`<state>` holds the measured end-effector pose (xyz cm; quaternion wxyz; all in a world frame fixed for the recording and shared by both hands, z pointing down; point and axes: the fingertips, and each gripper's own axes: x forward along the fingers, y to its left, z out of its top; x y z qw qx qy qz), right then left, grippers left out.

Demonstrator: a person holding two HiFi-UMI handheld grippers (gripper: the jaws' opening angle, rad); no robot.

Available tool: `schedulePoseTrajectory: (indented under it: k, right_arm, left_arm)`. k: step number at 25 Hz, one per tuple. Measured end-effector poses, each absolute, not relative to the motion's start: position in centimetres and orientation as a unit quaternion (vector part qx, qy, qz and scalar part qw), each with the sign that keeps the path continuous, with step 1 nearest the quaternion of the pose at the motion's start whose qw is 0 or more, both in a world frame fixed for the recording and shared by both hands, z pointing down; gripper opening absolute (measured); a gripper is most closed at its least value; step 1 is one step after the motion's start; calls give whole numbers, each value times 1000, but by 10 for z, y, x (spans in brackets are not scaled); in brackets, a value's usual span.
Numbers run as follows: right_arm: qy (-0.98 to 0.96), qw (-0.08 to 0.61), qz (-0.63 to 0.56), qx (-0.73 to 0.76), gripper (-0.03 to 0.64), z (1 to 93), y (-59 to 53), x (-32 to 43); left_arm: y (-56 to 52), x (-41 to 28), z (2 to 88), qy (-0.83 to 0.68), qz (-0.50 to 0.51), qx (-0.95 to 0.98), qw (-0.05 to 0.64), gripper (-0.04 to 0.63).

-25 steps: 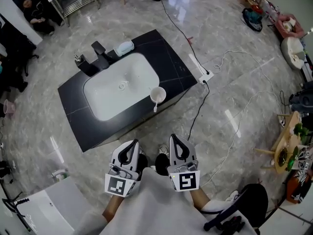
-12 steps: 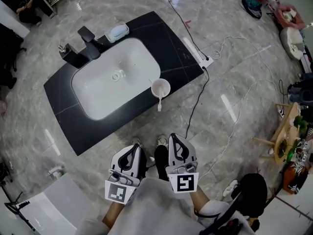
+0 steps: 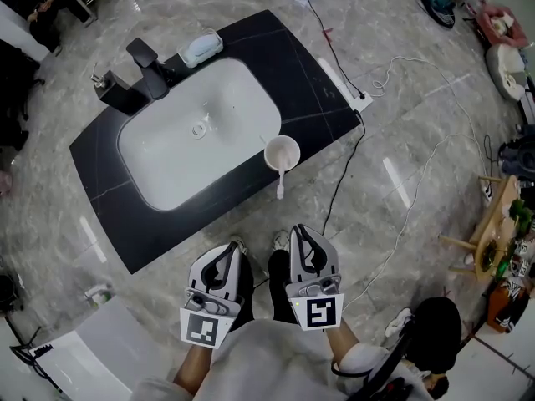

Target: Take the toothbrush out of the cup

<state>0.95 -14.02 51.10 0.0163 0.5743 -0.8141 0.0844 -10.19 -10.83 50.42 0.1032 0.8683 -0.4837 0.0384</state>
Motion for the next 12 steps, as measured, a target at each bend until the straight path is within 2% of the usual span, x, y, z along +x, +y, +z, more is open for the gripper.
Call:
schedulePoseTrajectory:
  k: [8, 12]
  right_arm:
    - [-816, 16, 79, 573, 11, 529, -151, 4]
    - [-815, 22, 73, 575, 74, 541, -157, 0]
  left_arm:
    - [-126, -96, 511, -482, 31, 871, 83, -5]
    - [-129, -95, 518, -484, 32, 871, 85, -5]
